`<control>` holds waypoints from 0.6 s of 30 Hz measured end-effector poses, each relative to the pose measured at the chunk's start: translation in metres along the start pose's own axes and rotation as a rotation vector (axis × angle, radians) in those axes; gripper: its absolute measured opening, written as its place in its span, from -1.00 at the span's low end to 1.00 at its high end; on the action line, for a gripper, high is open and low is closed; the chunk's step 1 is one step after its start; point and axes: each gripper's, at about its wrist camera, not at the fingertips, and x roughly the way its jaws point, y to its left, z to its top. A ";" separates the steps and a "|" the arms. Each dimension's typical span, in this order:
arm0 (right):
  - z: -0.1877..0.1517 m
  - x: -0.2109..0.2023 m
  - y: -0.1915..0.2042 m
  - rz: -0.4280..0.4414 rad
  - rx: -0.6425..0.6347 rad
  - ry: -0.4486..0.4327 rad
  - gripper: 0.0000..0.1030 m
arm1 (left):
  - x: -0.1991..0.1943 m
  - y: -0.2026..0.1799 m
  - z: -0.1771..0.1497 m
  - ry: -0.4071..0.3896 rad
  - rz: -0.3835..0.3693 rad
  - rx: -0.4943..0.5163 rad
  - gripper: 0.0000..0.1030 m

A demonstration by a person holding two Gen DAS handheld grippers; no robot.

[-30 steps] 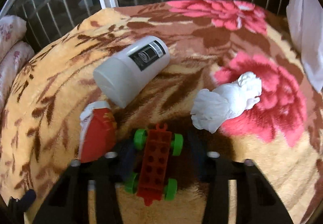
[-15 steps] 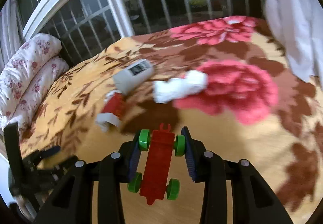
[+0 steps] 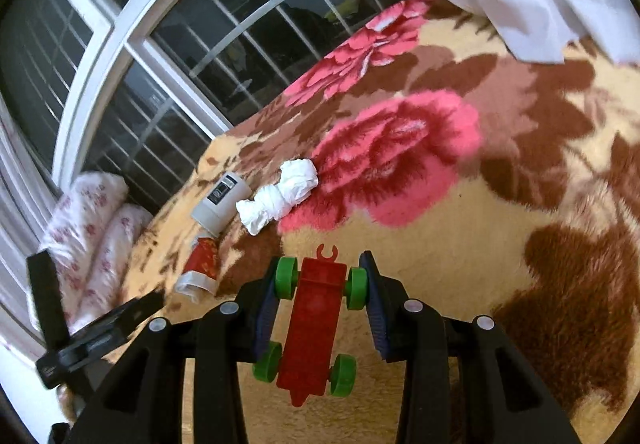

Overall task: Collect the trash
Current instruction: 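Grasp the red-green toy car with the right gripper while the left grasps the red-white carton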

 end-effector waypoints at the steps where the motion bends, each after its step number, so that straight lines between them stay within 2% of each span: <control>1: 0.000 0.000 -0.002 0.010 0.012 -0.003 -0.25 | 0.008 -0.008 0.007 0.004 -0.001 -0.001 0.76; 5: -0.001 -0.002 -0.003 0.028 0.011 -0.009 -0.25 | 0.042 -0.021 0.021 0.029 0.041 -0.015 0.75; 6: -0.001 -0.002 -0.002 0.029 0.005 -0.010 -0.25 | 0.050 -0.021 0.023 0.039 0.055 -0.020 0.70; 7: -0.001 -0.002 -0.001 0.028 0.003 -0.010 -0.25 | 0.061 -0.019 0.024 0.058 0.058 -0.034 0.23; 8: -0.001 -0.002 -0.002 0.031 0.003 -0.009 -0.25 | 0.073 -0.015 0.025 0.096 0.037 -0.049 -0.10; 9: -0.001 -0.002 -0.003 0.036 0.004 -0.008 -0.25 | 0.081 -0.011 0.025 0.119 0.040 -0.066 -0.28; 10: -0.001 -0.002 -0.004 0.038 0.009 -0.007 -0.25 | 0.080 -0.009 0.025 0.097 0.033 -0.078 -0.37; 18: -0.001 -0.001 -0.007 0.034 0.019 -0.007 -0.25 | 0.067 -0.012 0.019 0.049 0.053 -0.051 -0.55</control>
